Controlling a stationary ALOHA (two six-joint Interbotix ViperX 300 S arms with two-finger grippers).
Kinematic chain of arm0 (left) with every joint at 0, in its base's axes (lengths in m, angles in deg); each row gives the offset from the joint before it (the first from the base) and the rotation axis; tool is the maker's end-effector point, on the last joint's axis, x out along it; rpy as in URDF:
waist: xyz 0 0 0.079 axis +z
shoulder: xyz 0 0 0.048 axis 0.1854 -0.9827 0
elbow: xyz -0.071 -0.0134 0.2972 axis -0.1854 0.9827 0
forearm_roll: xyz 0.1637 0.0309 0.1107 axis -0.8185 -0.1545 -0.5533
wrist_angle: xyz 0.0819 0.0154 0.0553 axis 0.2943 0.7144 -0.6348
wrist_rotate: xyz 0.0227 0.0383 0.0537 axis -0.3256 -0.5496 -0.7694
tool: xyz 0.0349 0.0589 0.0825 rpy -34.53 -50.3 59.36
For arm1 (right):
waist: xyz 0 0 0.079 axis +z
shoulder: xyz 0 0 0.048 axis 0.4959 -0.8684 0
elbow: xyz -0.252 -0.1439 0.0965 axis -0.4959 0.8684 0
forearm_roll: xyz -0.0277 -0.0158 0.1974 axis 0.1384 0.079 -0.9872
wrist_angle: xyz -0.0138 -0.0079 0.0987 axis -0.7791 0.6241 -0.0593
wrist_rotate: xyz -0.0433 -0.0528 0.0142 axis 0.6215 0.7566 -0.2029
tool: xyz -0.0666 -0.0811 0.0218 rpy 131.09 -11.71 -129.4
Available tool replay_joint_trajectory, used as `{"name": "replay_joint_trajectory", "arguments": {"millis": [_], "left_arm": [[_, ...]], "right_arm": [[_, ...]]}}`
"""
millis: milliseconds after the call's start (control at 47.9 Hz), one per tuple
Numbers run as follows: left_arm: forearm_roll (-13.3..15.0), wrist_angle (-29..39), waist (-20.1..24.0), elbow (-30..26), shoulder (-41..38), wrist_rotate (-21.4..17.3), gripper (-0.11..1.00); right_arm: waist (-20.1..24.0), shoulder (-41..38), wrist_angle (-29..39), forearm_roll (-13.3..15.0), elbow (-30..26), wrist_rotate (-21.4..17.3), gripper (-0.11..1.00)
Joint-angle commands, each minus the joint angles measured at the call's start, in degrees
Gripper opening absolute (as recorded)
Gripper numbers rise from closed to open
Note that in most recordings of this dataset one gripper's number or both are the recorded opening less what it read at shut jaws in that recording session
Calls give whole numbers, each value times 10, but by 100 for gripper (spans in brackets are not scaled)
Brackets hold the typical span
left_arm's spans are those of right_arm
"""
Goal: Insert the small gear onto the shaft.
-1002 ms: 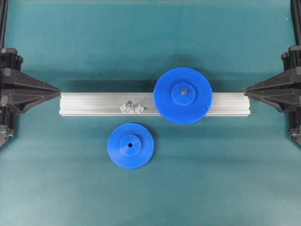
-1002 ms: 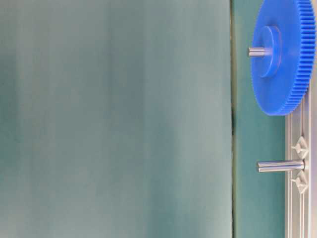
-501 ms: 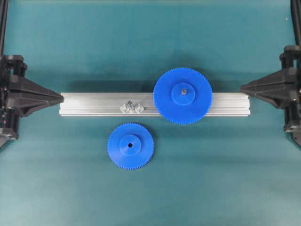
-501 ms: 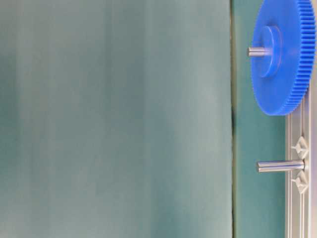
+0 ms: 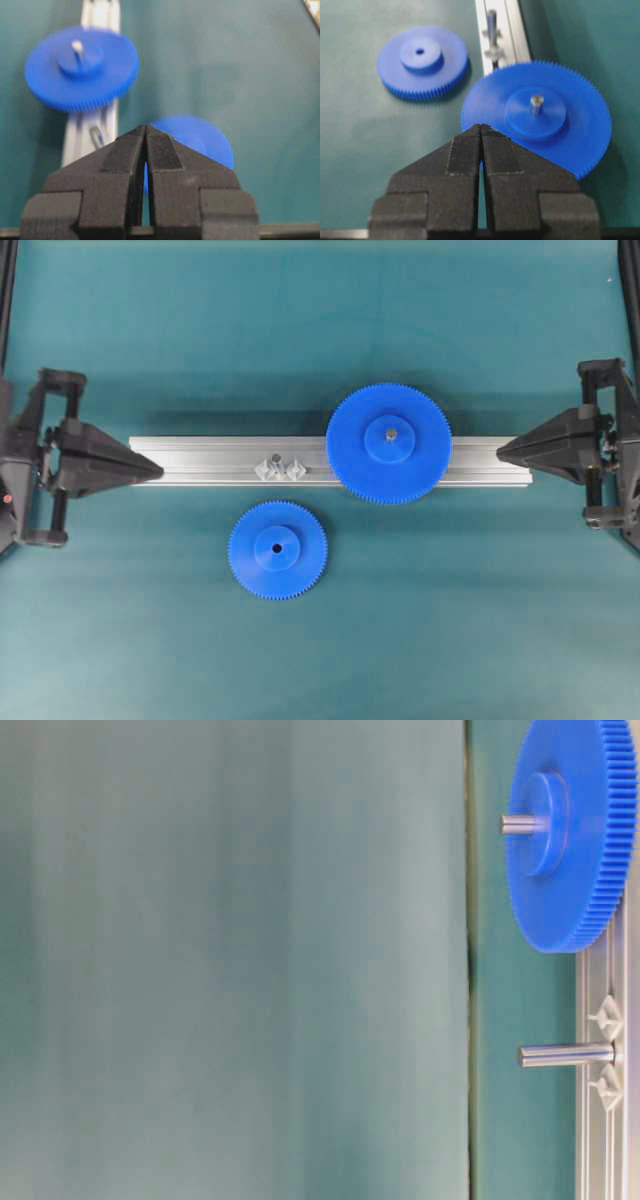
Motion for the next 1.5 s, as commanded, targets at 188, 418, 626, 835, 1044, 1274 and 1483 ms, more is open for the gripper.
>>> {"name": "replay_joint_trajectory", "arguments": {"millis": [188, 418, 626, 835, 1044, 1274, 1483], "left_arm": [[-2, 49, -24, -51, -60, 0, -2], [-2, 85, -29, -92, -127, 0, -2], [-2, 134, -47, -134, -189, 2, -2], [-2, 156, -52, -181, -255, 11, -2], [-2, 172, -52, -220, -310, 25, -2], [-2, 184, -52, -258, -357, 93, -2], [-2, 193, -52, -281, -384, 111, -2]], "right_arm": [[4, -33, 23, -1, -22, -7, 3], [4, -49, 25, -1, -25, -8, 3], [5, -57, 33, -1, -26, -8, 3], [5, -57, 43, -1, -25, -8, 3], [5, -58, 46, -1, -25, -8, 3], [5, -58, 46, -1, -24, -8, 3], [4, -58, 46, -1, -24, -8, 3]]}}
